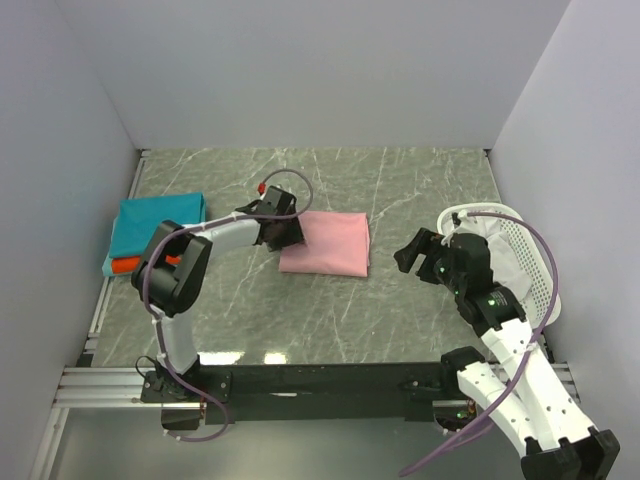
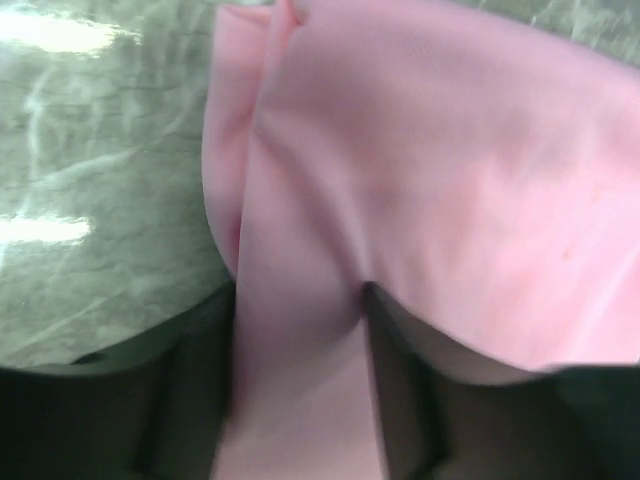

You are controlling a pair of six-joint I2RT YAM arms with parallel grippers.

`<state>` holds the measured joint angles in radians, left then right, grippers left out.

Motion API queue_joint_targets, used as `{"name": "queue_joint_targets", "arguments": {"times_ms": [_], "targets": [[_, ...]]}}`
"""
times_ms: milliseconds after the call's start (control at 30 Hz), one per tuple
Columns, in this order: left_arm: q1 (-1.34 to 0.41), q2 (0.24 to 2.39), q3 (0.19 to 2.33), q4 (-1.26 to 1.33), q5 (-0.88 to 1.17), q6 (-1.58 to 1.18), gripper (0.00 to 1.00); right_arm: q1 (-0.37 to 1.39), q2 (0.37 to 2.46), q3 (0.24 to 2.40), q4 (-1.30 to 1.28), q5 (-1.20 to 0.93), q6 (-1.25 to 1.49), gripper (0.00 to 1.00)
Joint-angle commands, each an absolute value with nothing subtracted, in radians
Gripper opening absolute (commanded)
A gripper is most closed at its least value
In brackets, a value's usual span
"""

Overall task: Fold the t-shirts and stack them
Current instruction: Neatly place the folded tshirt to the corner

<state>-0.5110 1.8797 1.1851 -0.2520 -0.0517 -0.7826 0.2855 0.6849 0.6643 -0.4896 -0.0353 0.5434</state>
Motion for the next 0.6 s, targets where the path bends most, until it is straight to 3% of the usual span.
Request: {"name": "queue_joint_targets", "arguments": {"times_ms": [0,200,233,400,567], "targets": [[-0.541,1.93,1.212,-0.313,-0.074,-0.787,0.53,0.282,0.695,0.647,-0.453,-0.005,0.522,0.89],[-0.569,1.962,1.265,-0.383,-0.144,-0.795,0.28,0.284,0.704,0.635,-0.437,0.029,0.511,0.89],[-0.572,1.967,1.282,-0.391,-0.153,-0.796,0.19,0.284,0.701,0.632,-0.433,0.032,0.508,0.89],[-0.581,2.008,1.344,-0.465,-0.228,-0.788,0.01,0.281,0.696,0.615,-0.414,0.057,0.491,0.89],[-0.583,2.0,1.402,-0.511,-0.311,-0.63,0.01,0.278,0.707,0.601,-0.397,0.064,0.485,0.89]]}}
